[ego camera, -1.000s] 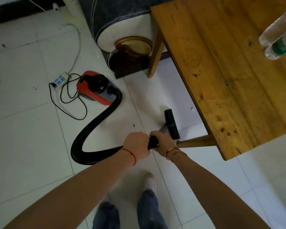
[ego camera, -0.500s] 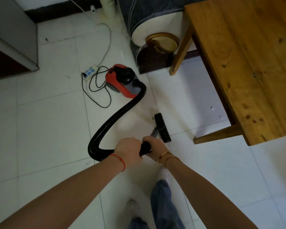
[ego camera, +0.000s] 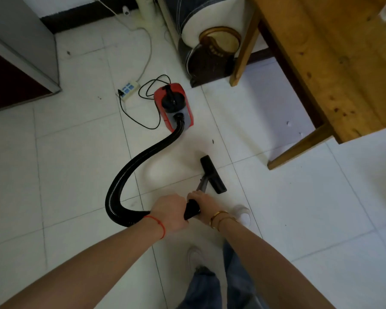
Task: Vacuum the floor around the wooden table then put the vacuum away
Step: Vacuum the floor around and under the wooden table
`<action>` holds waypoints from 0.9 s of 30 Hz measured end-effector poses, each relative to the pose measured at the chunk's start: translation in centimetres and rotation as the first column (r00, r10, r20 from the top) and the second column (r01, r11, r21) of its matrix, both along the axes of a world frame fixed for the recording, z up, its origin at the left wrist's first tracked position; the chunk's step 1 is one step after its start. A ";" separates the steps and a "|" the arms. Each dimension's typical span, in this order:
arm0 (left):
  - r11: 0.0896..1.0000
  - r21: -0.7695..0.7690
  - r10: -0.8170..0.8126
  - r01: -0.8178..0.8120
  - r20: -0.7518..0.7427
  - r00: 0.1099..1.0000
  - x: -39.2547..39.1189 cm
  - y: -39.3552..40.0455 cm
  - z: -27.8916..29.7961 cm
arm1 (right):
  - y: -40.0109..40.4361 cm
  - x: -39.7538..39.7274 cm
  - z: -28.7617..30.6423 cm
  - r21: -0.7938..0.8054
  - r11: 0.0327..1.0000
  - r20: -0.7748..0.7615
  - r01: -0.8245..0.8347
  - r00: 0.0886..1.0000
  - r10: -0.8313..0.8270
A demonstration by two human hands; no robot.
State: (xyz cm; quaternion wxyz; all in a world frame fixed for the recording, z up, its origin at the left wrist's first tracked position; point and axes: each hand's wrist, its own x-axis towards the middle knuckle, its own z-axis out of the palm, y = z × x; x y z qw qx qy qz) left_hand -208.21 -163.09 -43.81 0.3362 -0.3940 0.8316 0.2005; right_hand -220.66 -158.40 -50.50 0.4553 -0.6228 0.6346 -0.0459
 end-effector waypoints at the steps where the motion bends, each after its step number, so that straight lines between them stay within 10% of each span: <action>1: 1.000 -0.003 -0.025 0.025 -0.001 1.000 -0.3 0.5 0.1 | 0.7 -0.3 0.1 -0.002 1.000 0.000 0.021 1.000 -0.021; 27: 0.965 0.048 -0.253 0.259 -0.106 0.962 -25.6 13.0 -1.5 | 16.4 -25.2 -1.2 0.003 0.980 -0.026 0.198 0.980 -0.198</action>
